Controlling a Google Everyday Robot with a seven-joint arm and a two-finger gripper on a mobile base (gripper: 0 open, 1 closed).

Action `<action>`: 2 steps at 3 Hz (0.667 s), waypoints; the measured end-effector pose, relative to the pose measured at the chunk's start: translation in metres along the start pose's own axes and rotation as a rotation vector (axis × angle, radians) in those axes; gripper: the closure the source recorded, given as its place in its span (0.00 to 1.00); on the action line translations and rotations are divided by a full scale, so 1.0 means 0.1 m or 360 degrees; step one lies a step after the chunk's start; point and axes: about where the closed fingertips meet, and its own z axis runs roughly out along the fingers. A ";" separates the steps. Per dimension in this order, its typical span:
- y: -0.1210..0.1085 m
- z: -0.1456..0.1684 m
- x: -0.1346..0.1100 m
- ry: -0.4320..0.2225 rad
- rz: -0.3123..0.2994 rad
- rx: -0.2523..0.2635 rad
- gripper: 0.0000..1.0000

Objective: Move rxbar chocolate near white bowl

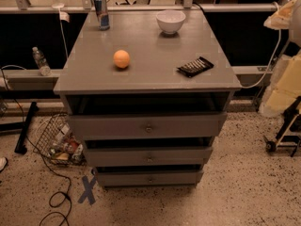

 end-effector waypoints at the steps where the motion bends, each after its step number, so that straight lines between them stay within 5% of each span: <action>1: 0.00 0.00 0.00 0.0000 0.0000 0.0000 0.00; 2: -0.26 0.08 0.04 -0.0088 0.0009 0.0016 0.00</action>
Offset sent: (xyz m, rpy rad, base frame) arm 0.0718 -0.0294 -0.0030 0.1368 -0.0451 0.0356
